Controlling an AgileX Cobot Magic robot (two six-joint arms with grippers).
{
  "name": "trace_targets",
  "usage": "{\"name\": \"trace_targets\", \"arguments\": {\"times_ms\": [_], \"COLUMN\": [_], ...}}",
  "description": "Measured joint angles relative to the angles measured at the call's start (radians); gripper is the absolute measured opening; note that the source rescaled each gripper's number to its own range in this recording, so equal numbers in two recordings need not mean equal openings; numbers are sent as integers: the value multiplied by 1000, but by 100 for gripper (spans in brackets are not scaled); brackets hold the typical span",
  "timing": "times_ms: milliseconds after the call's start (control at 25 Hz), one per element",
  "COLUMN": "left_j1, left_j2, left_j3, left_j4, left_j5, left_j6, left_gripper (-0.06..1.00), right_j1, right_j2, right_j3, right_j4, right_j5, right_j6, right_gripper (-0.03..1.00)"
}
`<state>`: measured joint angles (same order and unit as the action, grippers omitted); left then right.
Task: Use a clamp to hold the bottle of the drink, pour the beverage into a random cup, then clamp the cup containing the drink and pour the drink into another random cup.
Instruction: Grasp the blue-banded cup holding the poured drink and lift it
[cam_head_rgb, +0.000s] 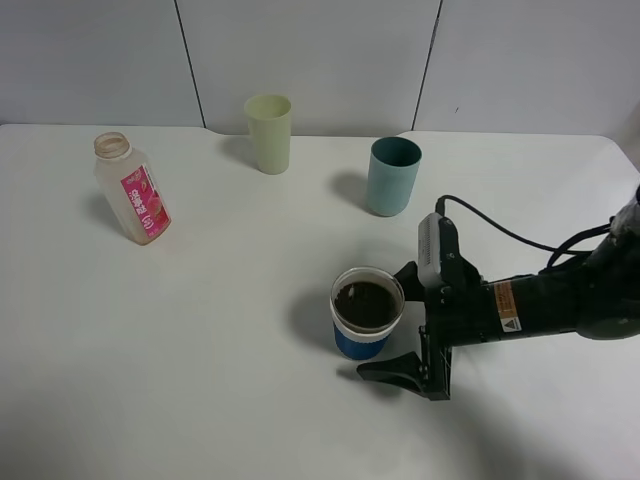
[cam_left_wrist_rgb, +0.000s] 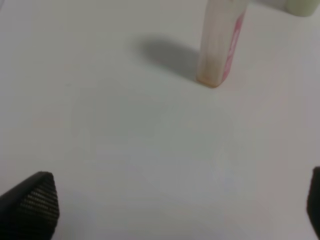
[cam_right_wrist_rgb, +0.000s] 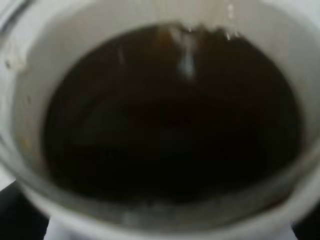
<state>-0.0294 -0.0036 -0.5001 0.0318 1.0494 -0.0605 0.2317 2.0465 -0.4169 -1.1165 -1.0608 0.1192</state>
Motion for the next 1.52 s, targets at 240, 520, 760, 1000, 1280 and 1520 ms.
{"name": "trace_targets", "arguments": {"times_ms": [240,520,760,1000,1280,1520], "left_j1": [0,0,0,0,0,0], "left_j2": [0,0,0,0,0,0], "left_j3": [0,0,0,0,0,0], "left_j4": [0,0,0,0,0,0], "left_j5": [0,0,0,0,0,0], "left_j6": [0,0,0,0,0,0], "left_gripper": [100,100,100,100,100,100], "right_j1": [21,22,43,48,52,52], "right_j2": [1,38,58,58,58,58], "right_j3": [-8,-8,-8,-8,-8,-8], "right_j4": [41,44,62,82,121,126], "right_j5": [-30,-82,-94,-98,-98,-109], "right_j6": [0,0,0,-38,-66,-51], "right_gripper": [80,80,80,53,12,1]}}
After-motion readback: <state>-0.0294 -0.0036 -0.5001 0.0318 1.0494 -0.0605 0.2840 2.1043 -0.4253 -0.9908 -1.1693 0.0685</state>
